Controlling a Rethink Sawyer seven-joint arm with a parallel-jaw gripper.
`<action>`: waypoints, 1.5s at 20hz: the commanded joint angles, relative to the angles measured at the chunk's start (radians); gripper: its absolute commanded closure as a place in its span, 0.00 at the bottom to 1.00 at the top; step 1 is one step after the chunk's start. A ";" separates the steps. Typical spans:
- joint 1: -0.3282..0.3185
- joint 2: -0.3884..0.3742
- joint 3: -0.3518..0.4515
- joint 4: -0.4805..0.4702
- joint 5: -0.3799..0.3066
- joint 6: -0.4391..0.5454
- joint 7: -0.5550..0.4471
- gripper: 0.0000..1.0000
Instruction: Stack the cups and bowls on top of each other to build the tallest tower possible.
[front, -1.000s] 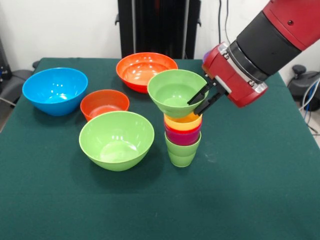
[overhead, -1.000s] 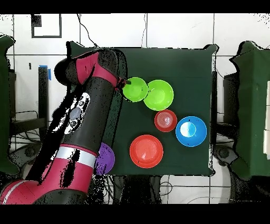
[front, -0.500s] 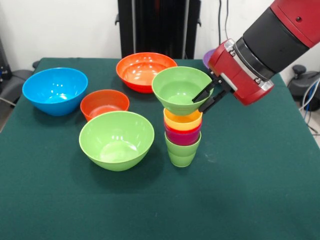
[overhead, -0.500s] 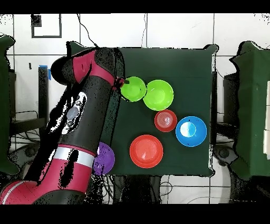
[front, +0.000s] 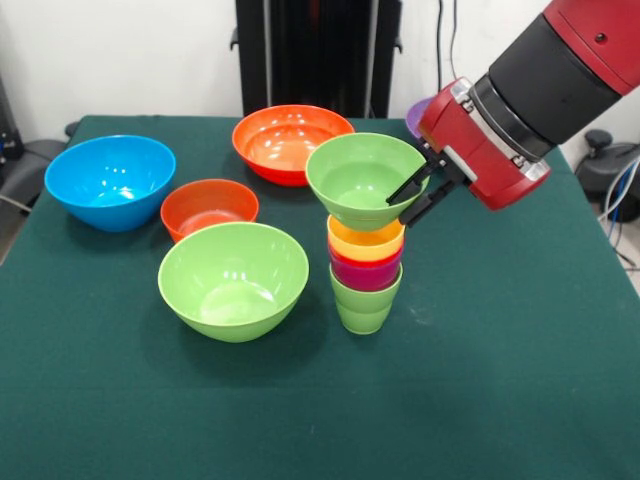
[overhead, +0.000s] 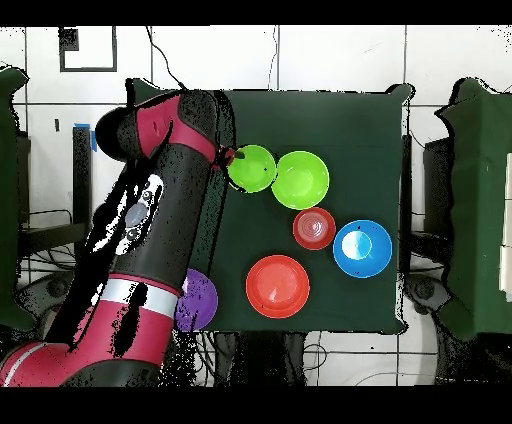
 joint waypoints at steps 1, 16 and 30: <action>0.021 0.036 0.076 0.022 -0.011 -0.003 0.090 1.00; 0.032 0.033 0.070 0.064 -0.030 -0.059 0.096 1.00; 0.034 0.032 0.062 0.098 -0.045 -0.108 0.084 1.00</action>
